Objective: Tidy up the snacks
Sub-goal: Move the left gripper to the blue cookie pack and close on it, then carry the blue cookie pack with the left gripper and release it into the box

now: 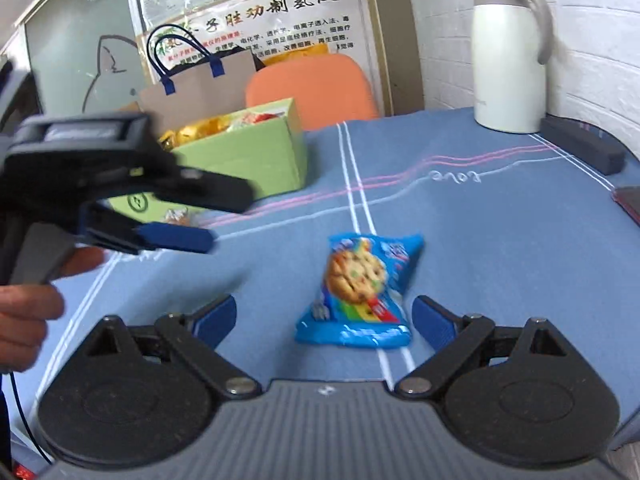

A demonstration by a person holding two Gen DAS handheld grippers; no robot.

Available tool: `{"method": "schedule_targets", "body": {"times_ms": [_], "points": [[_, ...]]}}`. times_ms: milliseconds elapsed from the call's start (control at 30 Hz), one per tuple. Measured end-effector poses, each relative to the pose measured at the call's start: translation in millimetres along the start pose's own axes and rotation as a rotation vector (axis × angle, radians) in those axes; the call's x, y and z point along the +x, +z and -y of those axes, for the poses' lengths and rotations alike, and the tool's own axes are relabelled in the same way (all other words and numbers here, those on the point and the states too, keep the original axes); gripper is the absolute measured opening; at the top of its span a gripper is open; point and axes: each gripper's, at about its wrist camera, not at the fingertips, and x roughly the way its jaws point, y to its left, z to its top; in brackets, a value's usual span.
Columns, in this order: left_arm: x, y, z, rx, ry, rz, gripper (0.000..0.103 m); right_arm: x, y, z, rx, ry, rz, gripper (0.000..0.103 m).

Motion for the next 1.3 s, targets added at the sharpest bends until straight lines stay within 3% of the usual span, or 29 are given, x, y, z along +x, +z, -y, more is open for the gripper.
{"method": "schedule_targets", "body": {"times_ms": [100, 167, 367, 533, 600, 667, 900, 1133, 1300], "points": [[22.2, 4.1, 13.3, 0.019, -0.01, -0.051, 0.063, 6.2, 2.4, 2.1, -0.041, -0.034, -0.009, 0.093], [34.9, 7.1, 18.6, 0.023, -0.006, -0.09, 0.063, 4.4, -2.3, 10.2, -0.048, -0.013, -0.014, 0.093], [59.9, 13.2, 29.4, 0.067, 0.036, -0.126, 0.062, 17.9, 0.9, 13.3, -0.055, 0.034, -0.035, 0.093], [73.7, 2.2, 31.4, 0.115, 0.067, -0.135, 0.057, 21.6, -5.3, 5.1, -0.13, -0.002, -0.024, 0.094], [74.6, -2.0, 32.2, 0.137, 0.074, -0.133, 0.023, 21.5, -8.6, -3.5, -0.182, -0.026, -0.012, 0.085], [71.0, -4.8, 29.4, 0.123, 0.085, -0.126, 0.021, 18.6, -5.5, -9.3, -0.168, -0.038, -0.009, 0.067], [3.6, 17.2, 11.2, 0.059, 0.117, 0.038, 0.019, 15.4, 32.4, -58.8, -0.278, 0.037, 0.086, 0.066], [-63.8, 102.4, -19.5, 0.03, 0.203, 0.255, 0.019, 58.8, 123.4, -115.7, -0.388, 0.173, 0.214, 0.069], [-55.9, 167.1, -49.2, 0.004, 0.274, 0.272, 0.018, 122.0, 170.9, -131.8, -0.416, 0.207, 0.18, 0.072]]}}
